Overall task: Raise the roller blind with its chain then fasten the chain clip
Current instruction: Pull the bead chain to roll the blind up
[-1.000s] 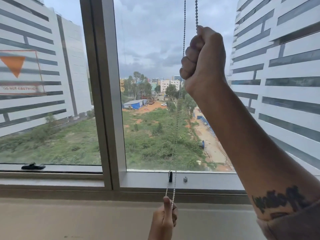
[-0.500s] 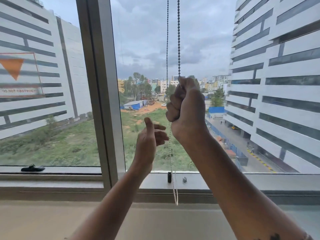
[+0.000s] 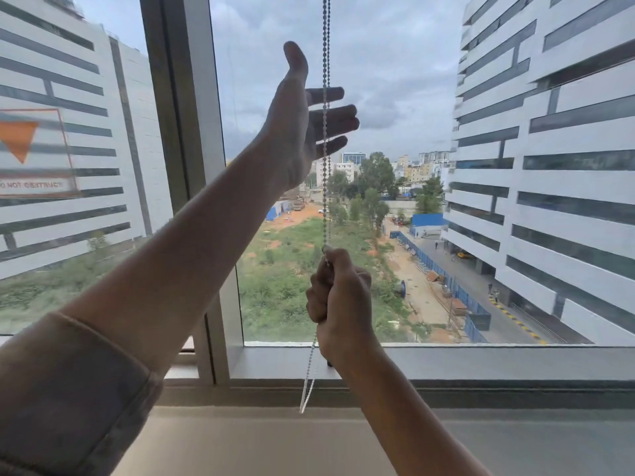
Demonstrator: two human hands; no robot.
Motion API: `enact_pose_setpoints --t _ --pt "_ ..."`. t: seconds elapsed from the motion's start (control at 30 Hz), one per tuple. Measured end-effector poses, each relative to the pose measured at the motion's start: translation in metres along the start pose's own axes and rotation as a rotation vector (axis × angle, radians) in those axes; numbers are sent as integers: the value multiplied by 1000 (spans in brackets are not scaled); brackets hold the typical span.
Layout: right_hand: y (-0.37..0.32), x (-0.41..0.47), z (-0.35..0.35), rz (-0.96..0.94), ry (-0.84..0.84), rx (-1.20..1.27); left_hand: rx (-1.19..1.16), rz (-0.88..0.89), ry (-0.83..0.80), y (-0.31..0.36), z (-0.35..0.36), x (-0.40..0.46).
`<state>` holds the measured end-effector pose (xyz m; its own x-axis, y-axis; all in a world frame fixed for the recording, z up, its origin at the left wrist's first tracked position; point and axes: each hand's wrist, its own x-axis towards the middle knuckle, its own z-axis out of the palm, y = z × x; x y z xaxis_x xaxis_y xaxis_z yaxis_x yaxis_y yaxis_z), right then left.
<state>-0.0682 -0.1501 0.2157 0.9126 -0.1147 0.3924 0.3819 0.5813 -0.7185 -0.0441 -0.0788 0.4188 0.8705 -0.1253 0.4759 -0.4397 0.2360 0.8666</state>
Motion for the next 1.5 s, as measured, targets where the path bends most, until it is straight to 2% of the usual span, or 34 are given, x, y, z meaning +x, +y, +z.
enact_pose_setpoints --t 0.17,0.3,0.47,0.67,0.77,1.1,1.37,1.5 --pt "14 -7 -14 29 36 -32 -118 -30 -33 17 7 2" --pt "19 -10 -20 21 49 -72 -91 -59 -23 16 15 -6" --pt "28 -9 -34 17 37 -169 -98 42 84 -2 20 -16" --pt "20 12 -56 148 -138 -410 -111 183 109 -26 21 -33" --pt "3 32 -54 153 -119 -489 -95 191 111 -42 22 -43" --pt "-95 96 -1 -23 -65 -352 -114 128 134 -112 16 -74" --pt "-149 113 66 29 -80 -345 -117 158 176 -127 22 -80" --pt "-167 116 92 56 -137 -260 -108 161 166 -129 24 -81"
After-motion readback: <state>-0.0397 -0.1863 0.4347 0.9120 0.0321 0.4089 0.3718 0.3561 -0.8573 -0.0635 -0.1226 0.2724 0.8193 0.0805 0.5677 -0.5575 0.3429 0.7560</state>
